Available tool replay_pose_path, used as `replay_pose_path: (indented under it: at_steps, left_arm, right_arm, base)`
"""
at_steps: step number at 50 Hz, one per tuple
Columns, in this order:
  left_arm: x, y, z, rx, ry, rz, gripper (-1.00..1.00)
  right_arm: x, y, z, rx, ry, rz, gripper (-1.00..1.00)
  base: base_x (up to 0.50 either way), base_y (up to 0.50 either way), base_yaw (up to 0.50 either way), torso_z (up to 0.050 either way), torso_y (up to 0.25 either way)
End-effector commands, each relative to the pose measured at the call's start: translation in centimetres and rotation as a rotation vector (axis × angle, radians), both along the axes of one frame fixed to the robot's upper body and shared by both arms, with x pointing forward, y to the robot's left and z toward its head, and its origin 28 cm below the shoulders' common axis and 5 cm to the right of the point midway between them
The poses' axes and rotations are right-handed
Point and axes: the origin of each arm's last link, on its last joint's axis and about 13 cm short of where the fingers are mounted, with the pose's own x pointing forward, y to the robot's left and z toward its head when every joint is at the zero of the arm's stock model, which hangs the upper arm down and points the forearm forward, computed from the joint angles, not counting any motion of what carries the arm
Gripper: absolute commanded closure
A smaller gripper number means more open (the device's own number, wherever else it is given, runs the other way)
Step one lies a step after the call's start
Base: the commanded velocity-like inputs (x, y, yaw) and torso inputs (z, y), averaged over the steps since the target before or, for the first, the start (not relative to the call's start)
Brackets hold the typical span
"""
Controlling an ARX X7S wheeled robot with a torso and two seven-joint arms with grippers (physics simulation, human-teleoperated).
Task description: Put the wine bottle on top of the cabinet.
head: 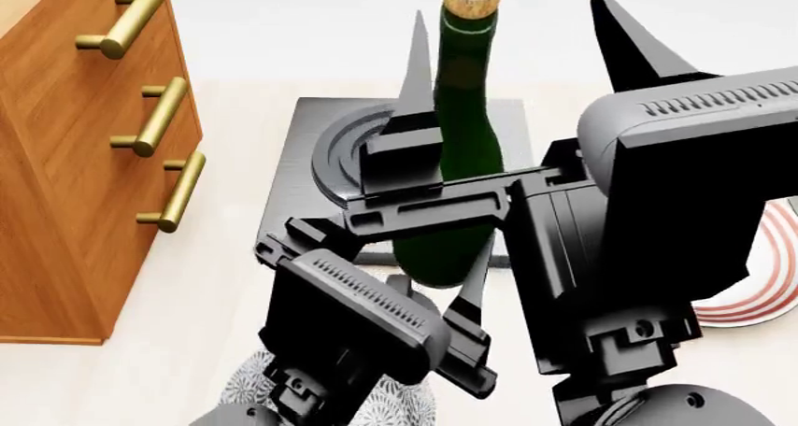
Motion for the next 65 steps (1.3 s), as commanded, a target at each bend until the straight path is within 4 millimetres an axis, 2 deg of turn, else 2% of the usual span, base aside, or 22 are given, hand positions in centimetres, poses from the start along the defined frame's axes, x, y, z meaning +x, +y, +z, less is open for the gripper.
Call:
replay_pose_path:
  at_steps: [1,4,10,17,26,29,35,38,45,51,56,60,65]
  left_arm:
    - [1.0,1.0,3.2,-0.062,-0.047,0.000,1.00]
    - [1.8,1.8,3.6,-0.051,-0.045,0.041,1.00]
    - [2.1,3.0,3.8,-0.024,-0.050,0.074,1.00]
    - [1.9,3.9,3.8,-0.008,-0.048,0.116,1.00]
    - [1.9,6.1,5.4,-0.008,-0.074,0.191,1.00]
    - [1.9,7.0,6.5,-0.005,-0.086,0.231,1.00]
    - [2.2,7.9,8.2,0.003,-0.103,0.275,1.00]
    - [2.5,9.0,10.7,0.008,-0.134,0.322,1.00]
    - [3.0,10.8,13.4,0.032,-0.183,0.432,1.00]
    - [3.9,13.1,16.9,0.089,-0.247,0.567,1.00]
    - [4.4,14.9,19.5,0.057,-0.255,0.627,1.00]
    - [4.8,15.9,20.7,0.057,-0.254,0.657,1.00]
    - [5.3,17.2,21.0,0.101,-0.235,0.708,1.00]
  right_arm:
    - [-1.6,-0.7,0.5,0.063,-0.031,-0.021,-1.00]
    - [-2.9,-0.9,0.3,0.102,-0.052,-0.036,-1.00]
    - [-4.7,-1.4,-2.0,0.143,-0.035,-0.067,-1.00]
    - [-5.3,-1.8,-3.7,0.120,-0.037,-0.125,-1.00]
    - [-5.5,-1.6,-7.1,0.086,0.012,-0.148,-1.00]
    - [-5.4,-1.2,-8.4,0.046,0.039,-0.140,-1.00]
    - [-5.6,-0.9,-9.2,0.048,0.065,-0.132,-1.00]
    - [-5.7,-0.8,-10.2,0.035,0.093,-0.134,-1.00]
    - [-5.9,-0.9,-10.3,0.034,0.101,-0.136,-1.00]
    - [-6.0,-0.9,-10.2,0.036,0.099,-0.134,-1.00]
    - [-6.0,-0.8,-10.1,0.035,0.098,-0.130,-1.00]
    - [-6.0,-0.7,-10.1,0.034,0.099,-0.126,-1.00]
    - [-6.3,-0.9,-9.8,0.039,0.092,-0.133,-1.00]
  base:
    - [0.00,0.00,0.00,0.000,0.000]
    - [0.00,0.00,0.00,0.000,0.000]
    - [0.00,0.00,0.00,0.000,0.000]
    - [0.00,0.00,0.00,0.000,0.000]
    - [0.00,0.00,0.00,0.001,0.001]
    - [0.00,0.00,0.00,0.000,0.000]
    - [0.00,0.00,0.00,0.000,0.002]
    - [0.00,0.00,0.00,0.000,0.000]
    - [0.00,0.00,0.00,0.000,0.001]
    - [0.00,0.00,0.00,0.000,0.000]
    - [0.00,0.00,0.00,0.002,0.002]
    - [0.00,0.00,0.00,0.000,0.000]
    - [0.00,0.00,0.00,0.000,0.000]
